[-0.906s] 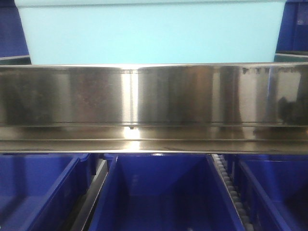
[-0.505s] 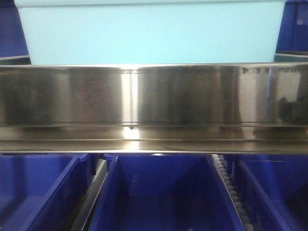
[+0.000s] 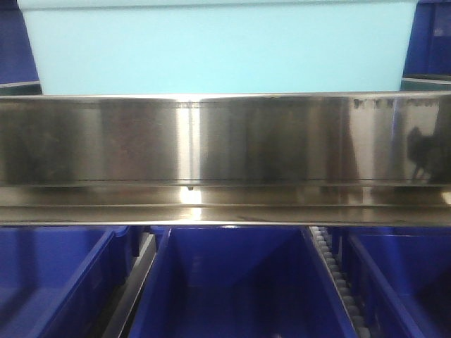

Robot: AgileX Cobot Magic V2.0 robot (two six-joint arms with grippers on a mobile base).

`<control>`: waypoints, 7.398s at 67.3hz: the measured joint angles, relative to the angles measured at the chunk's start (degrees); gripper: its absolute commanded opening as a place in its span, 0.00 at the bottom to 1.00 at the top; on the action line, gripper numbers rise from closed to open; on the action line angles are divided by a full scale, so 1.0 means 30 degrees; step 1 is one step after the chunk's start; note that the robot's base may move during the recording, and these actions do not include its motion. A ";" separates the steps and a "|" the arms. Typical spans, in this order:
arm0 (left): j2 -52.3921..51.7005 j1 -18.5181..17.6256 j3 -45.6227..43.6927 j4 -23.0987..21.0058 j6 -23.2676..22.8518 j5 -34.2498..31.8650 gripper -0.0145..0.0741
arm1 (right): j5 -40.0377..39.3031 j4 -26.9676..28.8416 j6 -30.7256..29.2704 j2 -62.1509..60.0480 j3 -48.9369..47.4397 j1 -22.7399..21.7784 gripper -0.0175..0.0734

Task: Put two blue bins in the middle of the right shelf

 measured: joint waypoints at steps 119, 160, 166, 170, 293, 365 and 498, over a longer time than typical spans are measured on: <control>2.8185 -0.7463 -3.3068 0.2816 -0.2727 2.5684 0.78 | 2.2911 0.0708 0.1097 2.5735 -3.2101 0.3753 0.82; 3.3613 -0.7343 -3.3406 0.2500 -0.3781 2.5894 0.78 | 2.1754 0.0387 0.2442 3.2162 -3.2761 0.4913 0.82; 3.3861 -0.7168 -3.3406 0.2431 -0.3957 2.5809 0.78 | 2.1638 0.0350 0.2483 3.2669 -3.2761 0.4913 0.82; 3.3982 -0.7080 -3.3406 0.2431 -0.3988 2.5776 0.78 | 2.1625 0.0350 0.2483 3.3044 -3.2761 0.4913 0.79; 3.1540 -0.7837 -4.0380 0.1865 -0.4369 2.6291 0.04 | 1.8616 -0.0386 0.3436 2.6358 -3.2726 0.4913 0.02; 3.1540 -0.7837 -4.0380 0.2216 -0.4369 2.2800 0.04 | 1.7714 -0.0735 0.3553 2.6358 -3.2726 0.4878 0.02; 3.1540 -0.7837 -4.0380 0.2253 -0.4369 2.2686 0.04 | 1.7714 -0.0735 0.3553 2.6358 -3.2726 0.4878 0.02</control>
